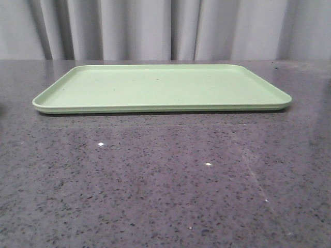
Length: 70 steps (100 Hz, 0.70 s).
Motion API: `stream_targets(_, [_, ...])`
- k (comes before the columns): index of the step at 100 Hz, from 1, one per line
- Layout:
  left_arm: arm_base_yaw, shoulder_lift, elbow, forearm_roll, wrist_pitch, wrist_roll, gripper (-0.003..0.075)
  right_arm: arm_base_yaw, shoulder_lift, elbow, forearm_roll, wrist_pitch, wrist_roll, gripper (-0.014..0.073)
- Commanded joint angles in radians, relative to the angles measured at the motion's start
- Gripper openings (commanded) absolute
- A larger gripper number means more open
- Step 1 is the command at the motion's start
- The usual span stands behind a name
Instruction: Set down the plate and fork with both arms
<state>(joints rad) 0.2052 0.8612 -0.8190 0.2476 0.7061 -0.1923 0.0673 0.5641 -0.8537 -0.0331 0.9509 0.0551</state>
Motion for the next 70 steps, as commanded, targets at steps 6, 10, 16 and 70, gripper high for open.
stream_targets(6, [0.060,0.048,0.008,-0.079,-0.117,0.030,0.0515,-0.006,0.014,-0.033,-0.009,-0.072,-0.014,0.0423])
stream_targets(10, [0.078,0.063,0.014,-0.108,-0.127,0.049,0.0515,-0.006,0.014,-0.033,-0.009,-0.072,-0.014,0.0423])
stream_targets(16, [0.100,0.090,0.017,-0.149,-0.133,0.085,0.0515,-0.006,0.014,-0.033,-0.009,-0.072,-0.014,0.0423])
stream_targets(70, [0.178,0.281,0.017,-0.326,-0.192,0.224,0.0515,-0.006,0.014,-0.033,-0.009,-0.072,-0.014,0.0423])
